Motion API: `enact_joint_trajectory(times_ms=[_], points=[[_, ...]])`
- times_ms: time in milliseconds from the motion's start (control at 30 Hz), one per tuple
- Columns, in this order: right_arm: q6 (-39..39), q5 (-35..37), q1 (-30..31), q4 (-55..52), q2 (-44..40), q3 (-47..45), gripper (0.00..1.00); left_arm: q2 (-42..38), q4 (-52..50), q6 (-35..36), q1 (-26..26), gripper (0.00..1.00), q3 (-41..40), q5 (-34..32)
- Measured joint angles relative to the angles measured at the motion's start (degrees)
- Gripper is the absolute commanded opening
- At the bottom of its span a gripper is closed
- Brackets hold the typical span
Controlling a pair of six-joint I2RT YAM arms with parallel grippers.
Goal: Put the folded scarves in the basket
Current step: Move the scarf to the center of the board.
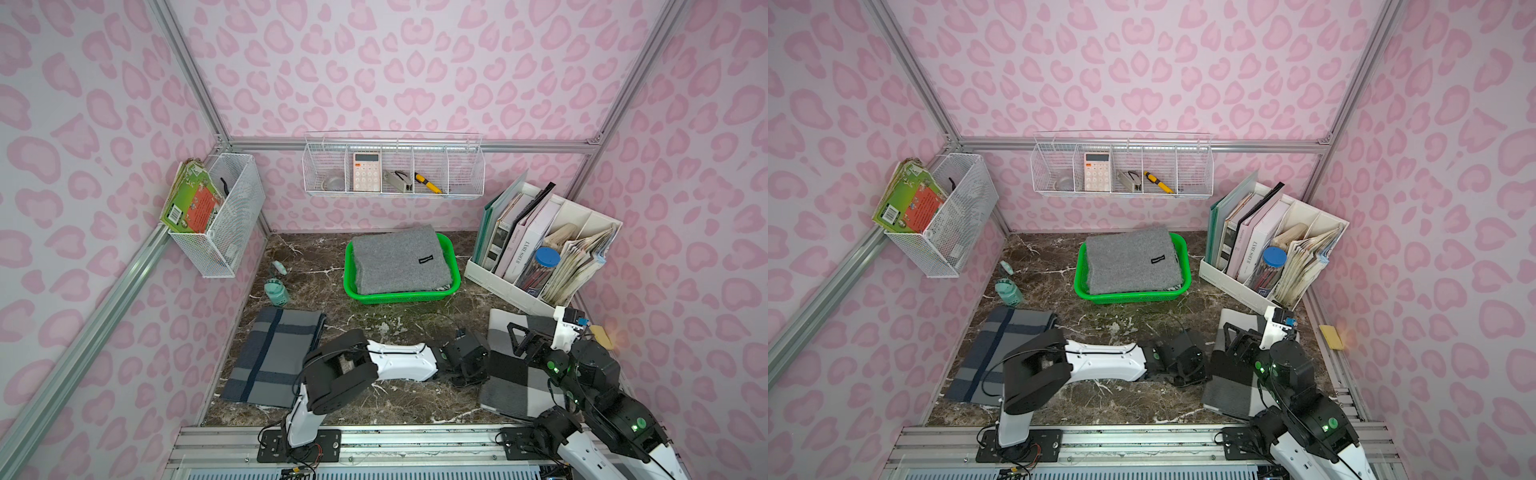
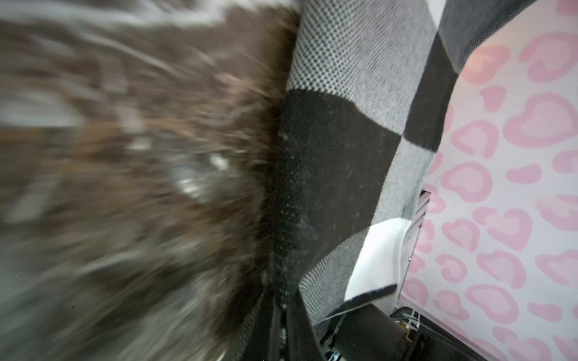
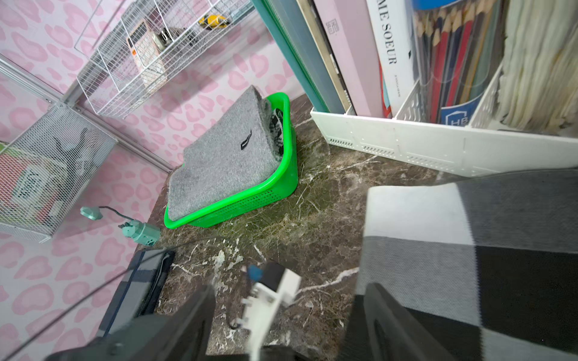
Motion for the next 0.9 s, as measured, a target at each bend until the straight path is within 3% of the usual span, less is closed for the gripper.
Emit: enact_joint_trajectory(times_ms=[67,100,200,367,533,667,900], points=[[0.02,-1.29,0.04,1.25,1.20,-1.22,0.78,-7.19,-5.05,1.22,1.25,0.63,-4.09,-4.11],[0.02,-1.77,0.04,2.03,1.90,-1.90,0.78,-10.97,-8.35,1.62,1.73,0.78,-5.92,-6.75],[0.26,-3.65,0.04,5.31,4.70,-4.42,0.77,-21.99,-19.78,1.64,2.64,0.86,-10.14,-14.56],[0.59,-7.04,0.28,11.32,11.56,-7.82,0.76,-36.68,-34.14,-1.31,3.69,0.85,-16.55,-24.76],[0.33,-7.74,2.19,16.11,20.33,-8.70,0.74,-45.92,-35.23,-4.61,2.32,0.81,-24.46,-24.98],[-0.28,-7.15,3.02,19.89,24.85,-9.97,0.73,-44.83,-31.39,-6.43,-1.81,0.77,-25.40,-24.59],[-1.79,-5.55,3.10,26.25,34.49,-11.91,0.66,-31.93,-22.69,-8.13,-4.81,0.72,-21.68,-22.91]])
